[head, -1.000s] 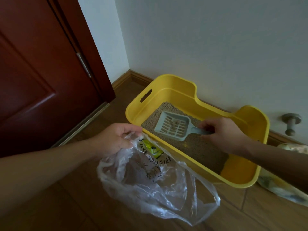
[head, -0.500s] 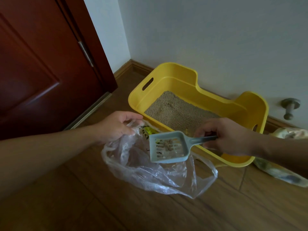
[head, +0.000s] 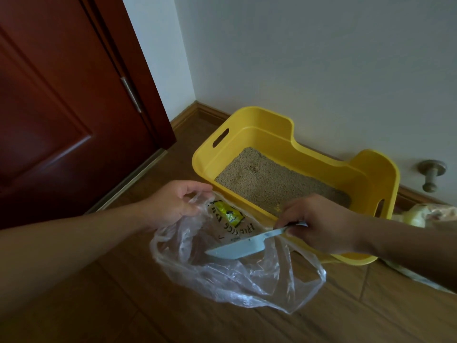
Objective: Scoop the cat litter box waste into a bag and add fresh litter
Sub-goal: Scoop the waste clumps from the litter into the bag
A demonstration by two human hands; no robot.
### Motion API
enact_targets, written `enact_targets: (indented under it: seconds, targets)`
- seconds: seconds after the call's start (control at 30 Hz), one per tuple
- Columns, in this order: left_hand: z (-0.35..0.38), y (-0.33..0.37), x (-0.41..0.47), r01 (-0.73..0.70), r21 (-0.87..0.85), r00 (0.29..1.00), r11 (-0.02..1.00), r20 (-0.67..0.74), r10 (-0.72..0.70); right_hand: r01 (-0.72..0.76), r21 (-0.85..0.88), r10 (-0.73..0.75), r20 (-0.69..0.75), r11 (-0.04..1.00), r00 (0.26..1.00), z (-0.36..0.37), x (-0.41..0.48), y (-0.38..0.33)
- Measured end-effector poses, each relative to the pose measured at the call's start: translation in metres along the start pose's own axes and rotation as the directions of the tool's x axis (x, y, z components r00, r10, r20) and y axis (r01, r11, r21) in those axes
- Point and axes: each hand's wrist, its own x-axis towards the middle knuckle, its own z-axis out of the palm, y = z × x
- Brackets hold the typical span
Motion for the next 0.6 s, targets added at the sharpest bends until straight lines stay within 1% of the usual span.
enact_targets:
  seconds: [0.13, 0.6]
  targets:
    - [-0.0012, -0.0037, 0.0017, 0.021, -0.066, 1.000, 0.998, -0.004, -0.021, 0.002, -0.002, -0.002, 0.005, 1.000, 1.000, 0.0015, 0.0025, -0.0012]
    - [-0.0052, -0.0072, 0.0027, 0.021, -0.084, 1.000, 0.996, -0.005, -0.022, -0.015, -0.029, 0.016, 0.028, 0.999, 0.999, 0.0040, 0.0031, 0.0037]
